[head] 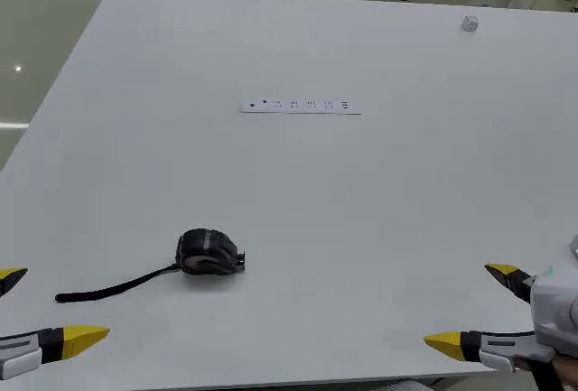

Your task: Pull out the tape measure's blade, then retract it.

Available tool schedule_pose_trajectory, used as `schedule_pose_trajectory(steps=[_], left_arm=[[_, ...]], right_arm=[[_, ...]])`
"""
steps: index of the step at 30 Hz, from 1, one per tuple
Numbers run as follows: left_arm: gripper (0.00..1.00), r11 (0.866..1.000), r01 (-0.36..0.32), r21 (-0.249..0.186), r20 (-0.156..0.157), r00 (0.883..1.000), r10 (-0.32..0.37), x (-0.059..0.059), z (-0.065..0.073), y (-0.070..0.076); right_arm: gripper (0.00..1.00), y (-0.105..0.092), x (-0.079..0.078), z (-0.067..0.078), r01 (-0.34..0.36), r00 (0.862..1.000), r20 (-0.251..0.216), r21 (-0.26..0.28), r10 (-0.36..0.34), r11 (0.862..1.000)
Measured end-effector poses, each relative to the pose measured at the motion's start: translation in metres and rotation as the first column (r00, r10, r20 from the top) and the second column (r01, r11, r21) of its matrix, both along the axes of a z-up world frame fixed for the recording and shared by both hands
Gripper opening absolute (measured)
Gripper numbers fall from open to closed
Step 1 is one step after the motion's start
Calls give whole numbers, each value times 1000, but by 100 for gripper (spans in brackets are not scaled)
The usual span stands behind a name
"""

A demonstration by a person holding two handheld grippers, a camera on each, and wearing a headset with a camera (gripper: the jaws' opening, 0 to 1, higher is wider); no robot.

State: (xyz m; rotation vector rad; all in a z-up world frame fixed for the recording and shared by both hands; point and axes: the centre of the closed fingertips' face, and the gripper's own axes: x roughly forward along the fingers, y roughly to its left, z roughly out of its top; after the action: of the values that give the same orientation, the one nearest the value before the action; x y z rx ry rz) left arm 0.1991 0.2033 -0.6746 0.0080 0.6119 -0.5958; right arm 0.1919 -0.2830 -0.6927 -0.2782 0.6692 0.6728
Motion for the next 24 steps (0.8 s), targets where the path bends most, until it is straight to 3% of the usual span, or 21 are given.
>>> schedule_pose_trajectory(steps=[7,12,19,20,22,24], left_arm=[[100,1000,0,-6,0,1000,0,2,4,-2],[100,998,49,25,-24,999,-49,2,0,-8],[100,994,96,47,-20,995,-95,13,5,-15],[100,994,95,54,-29,995,-94,15,4,-15],[100,987,89,131,-68,994,-81,17,-6,-5],[100,987,107,117,-71,993,-99,19,-5,-11]], right_arm=[[100,1,2,1,3,1000,2,8,-3,1000],[100,5,3,1,-17,1000,-9,3,17,1000],[100,14,11,4,-54,998,-15,0,54,999],[100,15,12,3,-56,998,-17,-1,56,998],[100,19,14,3,-65,998,-23,0,65,998],[100,21,15,4,-70,997,-21,0,70,998]])
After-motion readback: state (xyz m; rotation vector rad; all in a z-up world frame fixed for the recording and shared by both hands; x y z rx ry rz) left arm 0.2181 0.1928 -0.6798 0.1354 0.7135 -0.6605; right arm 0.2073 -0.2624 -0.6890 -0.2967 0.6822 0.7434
